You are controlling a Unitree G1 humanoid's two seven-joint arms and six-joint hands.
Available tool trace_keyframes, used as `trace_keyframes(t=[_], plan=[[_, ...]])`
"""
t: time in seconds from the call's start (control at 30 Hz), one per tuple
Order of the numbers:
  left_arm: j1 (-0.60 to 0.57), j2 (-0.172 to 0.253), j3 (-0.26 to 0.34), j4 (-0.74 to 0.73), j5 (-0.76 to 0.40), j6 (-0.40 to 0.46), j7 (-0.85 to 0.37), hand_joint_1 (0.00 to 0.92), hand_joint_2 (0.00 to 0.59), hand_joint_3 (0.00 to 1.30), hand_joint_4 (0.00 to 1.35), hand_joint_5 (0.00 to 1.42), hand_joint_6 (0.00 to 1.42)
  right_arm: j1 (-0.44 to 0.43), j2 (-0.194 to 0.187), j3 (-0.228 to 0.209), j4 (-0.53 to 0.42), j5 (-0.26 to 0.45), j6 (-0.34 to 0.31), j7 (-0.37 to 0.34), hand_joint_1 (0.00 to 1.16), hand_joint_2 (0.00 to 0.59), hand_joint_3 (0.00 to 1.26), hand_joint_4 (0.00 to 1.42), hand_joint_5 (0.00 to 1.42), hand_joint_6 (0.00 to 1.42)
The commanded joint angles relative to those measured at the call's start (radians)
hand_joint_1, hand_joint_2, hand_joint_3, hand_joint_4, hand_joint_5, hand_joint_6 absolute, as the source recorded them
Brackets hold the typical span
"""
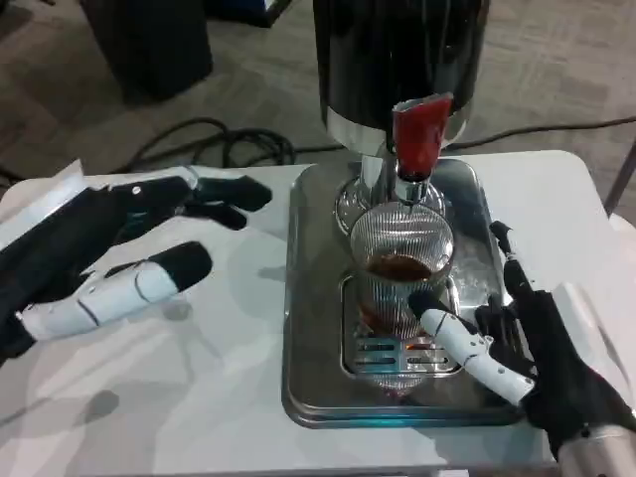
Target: Grasp the cup under the faucet to collect the drink, then remove the cup.
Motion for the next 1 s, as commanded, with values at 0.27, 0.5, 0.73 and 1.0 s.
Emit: trace_keyframes(t=[0.27,0.5,0.73,1.0], plan=[[0.076,0.007,-0.001,0.067,0.06,-0.057,0.036,0.149,0.169,0.32,0.24,0.28,0.2,-0.003,0.016,0.011,0.035,0.019,-0.018,0.002,0.24,0.183,0.0,0.0,0.0,0.18],[0.086,0.006,-0.017,0.099,0.069,-0.063,0.044,0.152,0.172,0.32,0.24,0.28,0.19,0.005,0.004,-0.006,0.028,0.038,-0.049,0.0,0.22,0.147,0.0,0.0,0.0,0.18],[0.084,0.006,-0.032,0.13,0.089,-0.074,0.05,0.158,0.181,0.31,0.23,0.27,0.19,0.013,0.0,-0.006,0.011,0.051,-0.073,-0.009,0.2,0.118,0.0,0.0,0.0,0.19],[0.098,0.006,-0.037,0.131,0.091,-0.076,0.054,0.168,0.18,0.31,0.22,0.27,0.19,-0.021,0.0,-0.016,0.005,0.048,-0.073,-0.011,0.18,0.108,0.0,0.0,0.0,0.2]])
